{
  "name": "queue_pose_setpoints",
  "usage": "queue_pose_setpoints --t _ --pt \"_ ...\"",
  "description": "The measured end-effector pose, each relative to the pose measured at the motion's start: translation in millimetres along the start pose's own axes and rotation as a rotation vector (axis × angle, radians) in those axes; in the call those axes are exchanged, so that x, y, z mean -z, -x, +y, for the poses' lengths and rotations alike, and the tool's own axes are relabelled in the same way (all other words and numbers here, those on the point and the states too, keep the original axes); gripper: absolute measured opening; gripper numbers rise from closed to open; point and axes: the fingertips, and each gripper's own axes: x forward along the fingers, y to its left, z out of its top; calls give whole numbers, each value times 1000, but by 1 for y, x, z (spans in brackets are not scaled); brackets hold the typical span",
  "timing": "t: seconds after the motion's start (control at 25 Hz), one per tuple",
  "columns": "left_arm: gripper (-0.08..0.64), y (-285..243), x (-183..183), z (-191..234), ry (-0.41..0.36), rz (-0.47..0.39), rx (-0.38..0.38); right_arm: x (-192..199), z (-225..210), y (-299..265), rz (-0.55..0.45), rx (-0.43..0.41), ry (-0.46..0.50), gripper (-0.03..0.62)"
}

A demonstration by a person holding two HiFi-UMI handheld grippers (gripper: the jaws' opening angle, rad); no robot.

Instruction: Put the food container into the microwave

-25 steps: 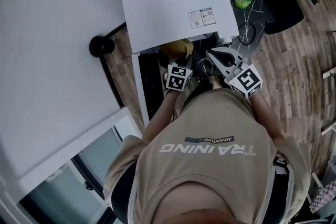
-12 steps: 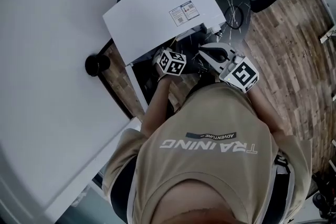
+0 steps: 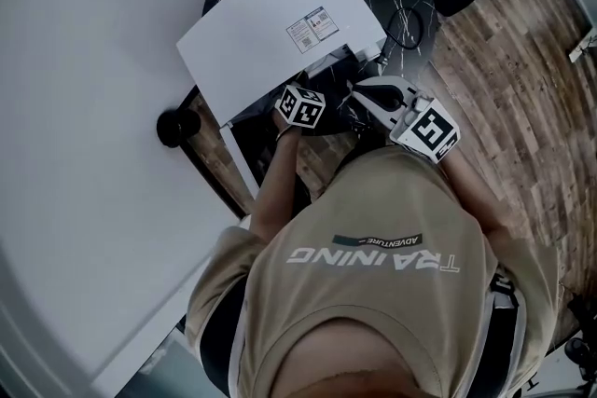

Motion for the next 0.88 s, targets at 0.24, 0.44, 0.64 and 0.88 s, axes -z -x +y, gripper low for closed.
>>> queue_pose_setpoints --t 0.24,0.44,0.64,0.88 --pt "37 0 -8 3 -71 3 -62 11 -9 10 6 -2 -33 9" --pt "52 11 -16 9 -79 -16 -138 11 -10 15 -5 -19 -45 9" --pt "57 26 -16 8 -52 -40 -192 9 -14 18 -23 -45 -50 9" --pt "57 47 -9 2 -5 -47 -222 0 -16 16 -45 -90 -37 9"
